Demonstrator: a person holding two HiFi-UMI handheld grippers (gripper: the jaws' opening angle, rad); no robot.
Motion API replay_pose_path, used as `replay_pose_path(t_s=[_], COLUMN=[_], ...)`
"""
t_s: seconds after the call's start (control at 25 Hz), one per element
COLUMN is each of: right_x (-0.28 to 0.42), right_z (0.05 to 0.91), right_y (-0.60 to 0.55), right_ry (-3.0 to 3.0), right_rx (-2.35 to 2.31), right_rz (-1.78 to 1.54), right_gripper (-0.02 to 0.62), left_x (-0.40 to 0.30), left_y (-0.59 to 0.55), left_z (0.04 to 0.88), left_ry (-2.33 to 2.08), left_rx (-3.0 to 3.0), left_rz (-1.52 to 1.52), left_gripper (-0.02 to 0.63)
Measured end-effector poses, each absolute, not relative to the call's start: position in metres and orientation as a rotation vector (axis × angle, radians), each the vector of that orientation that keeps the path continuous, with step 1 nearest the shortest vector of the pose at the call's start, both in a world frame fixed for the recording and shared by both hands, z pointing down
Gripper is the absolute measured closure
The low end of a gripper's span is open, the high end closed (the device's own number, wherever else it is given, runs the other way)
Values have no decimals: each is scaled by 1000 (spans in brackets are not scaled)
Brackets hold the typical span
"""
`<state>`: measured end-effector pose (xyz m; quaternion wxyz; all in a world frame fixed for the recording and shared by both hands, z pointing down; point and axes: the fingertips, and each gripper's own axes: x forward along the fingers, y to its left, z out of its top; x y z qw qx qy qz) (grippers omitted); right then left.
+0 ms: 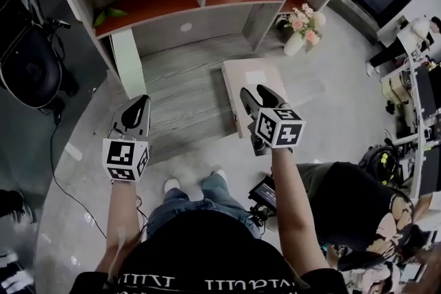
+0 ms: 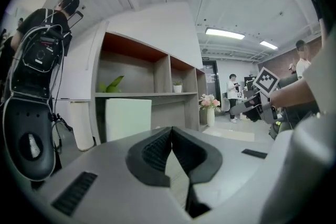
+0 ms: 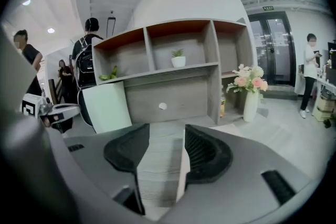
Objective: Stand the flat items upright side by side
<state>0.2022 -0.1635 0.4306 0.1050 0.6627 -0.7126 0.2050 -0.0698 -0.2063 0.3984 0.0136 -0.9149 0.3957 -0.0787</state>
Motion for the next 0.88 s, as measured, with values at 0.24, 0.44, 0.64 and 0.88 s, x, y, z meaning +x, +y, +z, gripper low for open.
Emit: replay_pose_path(t_s=[0.24, 0.44, 0.64, 0.88], right_x=[302, 357, 391, 413], right_z=[501, 542, 578, 606], right_y=[-153, -147, -150, -150], right_ry=[-1834, -1692, -1602, -1595], right_rx=[1927, 1901, 1821, 1719], right_rz=[729, 781, 836, 927], right_gripper=[313, 266, 256, 256], left_x=[-24, -1, 12, 27], left_y=[-202, -202, -205, -209], left_z=[405, 414, 422, 430], left_ry=[1187, 1155, 1139, 1134], left_rx=[-2856, -2858, -2856, -2855], left_rz=[-283, -330, -386, -433], left_gripper=[592, 592, 592, 592])
